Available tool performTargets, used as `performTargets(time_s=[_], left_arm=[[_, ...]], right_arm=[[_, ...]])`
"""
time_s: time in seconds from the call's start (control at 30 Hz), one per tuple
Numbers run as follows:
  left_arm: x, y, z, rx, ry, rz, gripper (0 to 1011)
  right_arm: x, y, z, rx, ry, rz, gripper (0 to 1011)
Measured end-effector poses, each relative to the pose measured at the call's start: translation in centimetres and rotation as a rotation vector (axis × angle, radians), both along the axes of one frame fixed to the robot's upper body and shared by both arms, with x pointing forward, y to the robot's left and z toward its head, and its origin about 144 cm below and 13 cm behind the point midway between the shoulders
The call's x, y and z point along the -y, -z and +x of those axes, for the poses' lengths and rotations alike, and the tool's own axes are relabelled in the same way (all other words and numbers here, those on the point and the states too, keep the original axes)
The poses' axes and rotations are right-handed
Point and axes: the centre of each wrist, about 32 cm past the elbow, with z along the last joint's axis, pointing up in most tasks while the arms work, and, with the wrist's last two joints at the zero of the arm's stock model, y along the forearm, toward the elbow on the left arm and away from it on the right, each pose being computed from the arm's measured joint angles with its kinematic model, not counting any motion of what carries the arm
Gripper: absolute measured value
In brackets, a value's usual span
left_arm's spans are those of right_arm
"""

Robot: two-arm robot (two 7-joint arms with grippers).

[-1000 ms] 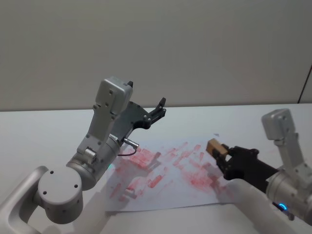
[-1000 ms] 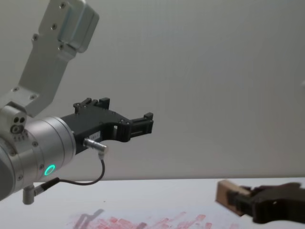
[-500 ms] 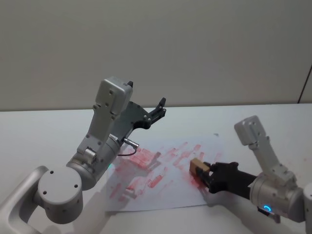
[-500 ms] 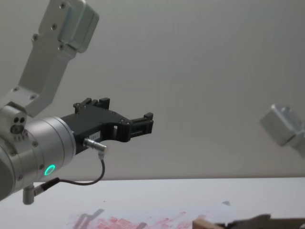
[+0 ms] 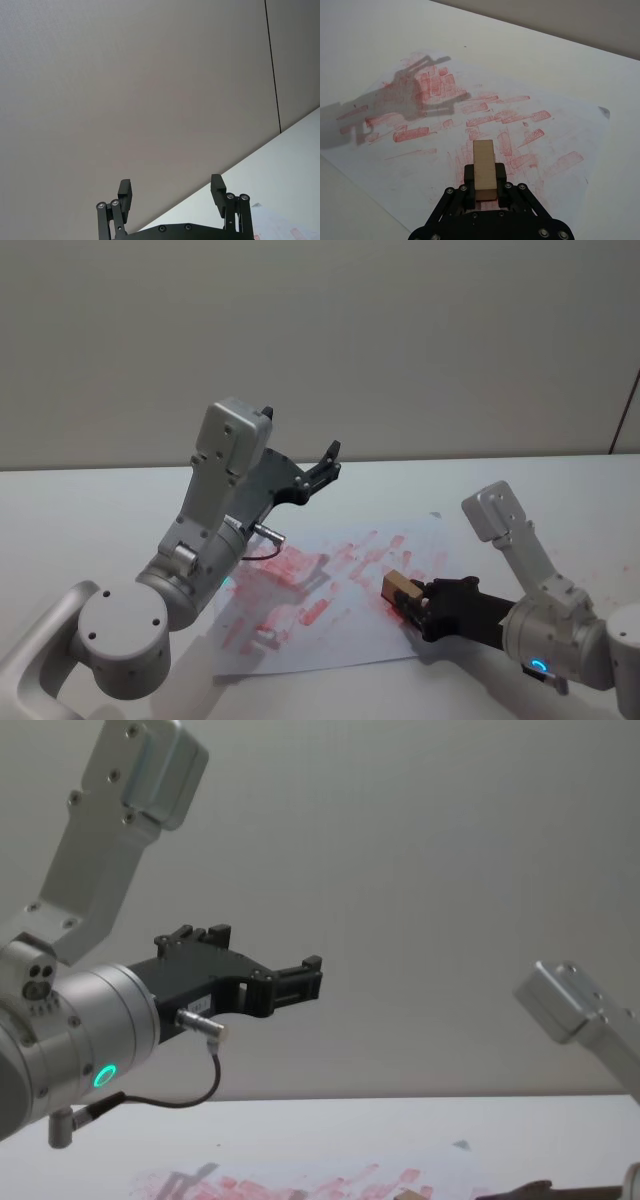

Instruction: Use the one hand to pick up the stamp and affix it onto the A4 paper.

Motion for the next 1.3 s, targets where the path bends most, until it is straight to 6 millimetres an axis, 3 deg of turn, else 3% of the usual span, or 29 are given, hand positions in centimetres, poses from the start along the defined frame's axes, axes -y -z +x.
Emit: performTargets(time_s=[0.6, 1.07, 1.3], left_arm=[[0.0, 0.0, 0.0, 0.000, 0.000, 0.000, 1001], [0.0, 0.0, 0.0, 0.000, 0.000, 0.000, 1001], [0.0, 0.0, 0.0, 0.000, 0.000, 0.000, 1001]], right_arm=[[0.4, -1.4, -0.5, 0.183, 0.029, -0.003, 216], [2.1, -2.5, -3.4, 0.316, 0.176, 0.013, 216], [3.3, -2.5, -5.8, 0.324, 0.286, 0.011, 216]])
